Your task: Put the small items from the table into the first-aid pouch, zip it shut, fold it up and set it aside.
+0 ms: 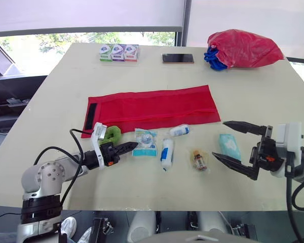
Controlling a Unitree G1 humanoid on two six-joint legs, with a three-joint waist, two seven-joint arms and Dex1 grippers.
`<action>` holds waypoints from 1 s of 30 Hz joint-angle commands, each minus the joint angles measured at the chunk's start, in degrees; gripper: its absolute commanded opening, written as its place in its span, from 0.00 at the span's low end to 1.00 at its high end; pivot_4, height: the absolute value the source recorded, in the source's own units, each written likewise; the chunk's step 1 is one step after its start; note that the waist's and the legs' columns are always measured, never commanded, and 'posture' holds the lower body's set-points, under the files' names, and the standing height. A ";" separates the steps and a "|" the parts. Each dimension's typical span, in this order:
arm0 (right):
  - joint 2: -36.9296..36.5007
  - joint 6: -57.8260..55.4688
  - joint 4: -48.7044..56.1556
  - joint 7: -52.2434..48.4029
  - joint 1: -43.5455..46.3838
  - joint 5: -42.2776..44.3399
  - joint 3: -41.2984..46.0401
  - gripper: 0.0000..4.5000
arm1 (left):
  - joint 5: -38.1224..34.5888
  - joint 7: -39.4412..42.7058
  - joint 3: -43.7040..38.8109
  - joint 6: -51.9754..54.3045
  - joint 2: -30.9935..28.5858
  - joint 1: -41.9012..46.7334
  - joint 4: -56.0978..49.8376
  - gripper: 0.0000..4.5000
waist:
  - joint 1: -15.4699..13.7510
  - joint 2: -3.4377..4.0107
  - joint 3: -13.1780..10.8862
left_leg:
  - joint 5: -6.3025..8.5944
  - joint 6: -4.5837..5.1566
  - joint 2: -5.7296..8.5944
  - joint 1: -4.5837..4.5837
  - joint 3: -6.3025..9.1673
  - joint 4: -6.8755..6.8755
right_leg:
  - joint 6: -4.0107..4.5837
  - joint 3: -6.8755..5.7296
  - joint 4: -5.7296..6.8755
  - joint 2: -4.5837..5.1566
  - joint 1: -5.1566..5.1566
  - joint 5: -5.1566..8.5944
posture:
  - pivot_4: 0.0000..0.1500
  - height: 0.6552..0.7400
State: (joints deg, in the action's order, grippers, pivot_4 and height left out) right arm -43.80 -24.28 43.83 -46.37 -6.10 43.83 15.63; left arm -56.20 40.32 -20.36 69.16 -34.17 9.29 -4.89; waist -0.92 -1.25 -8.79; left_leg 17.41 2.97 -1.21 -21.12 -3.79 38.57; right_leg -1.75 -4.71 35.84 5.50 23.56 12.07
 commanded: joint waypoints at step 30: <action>14.66 -20.52 -13.34 62.01 19.67 61.89 -14.27 1.00 | -14.54 -3.40 8.31 -3.36 14.52 14.86 -7.51 0.00 | 0.16 -0.07 0.00 | -0.08 -0.08 0.02 -0.38 0.32 0.23 | -0.04 0.00 -0.01 -0.25 0.03 -0.23 | 1.00 1.00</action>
State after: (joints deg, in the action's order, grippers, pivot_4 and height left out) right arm -29.44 -46.30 29.07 13.20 12.45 100.69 1.56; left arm -69.30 37.24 -12.71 67.02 -20.49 22.64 -10.75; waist -0.75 -1.32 -8.80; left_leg 17.33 2.89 -1.19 -21.53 -3.45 38.83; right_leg -1.81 -4.71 35.81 5.12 23.59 11.84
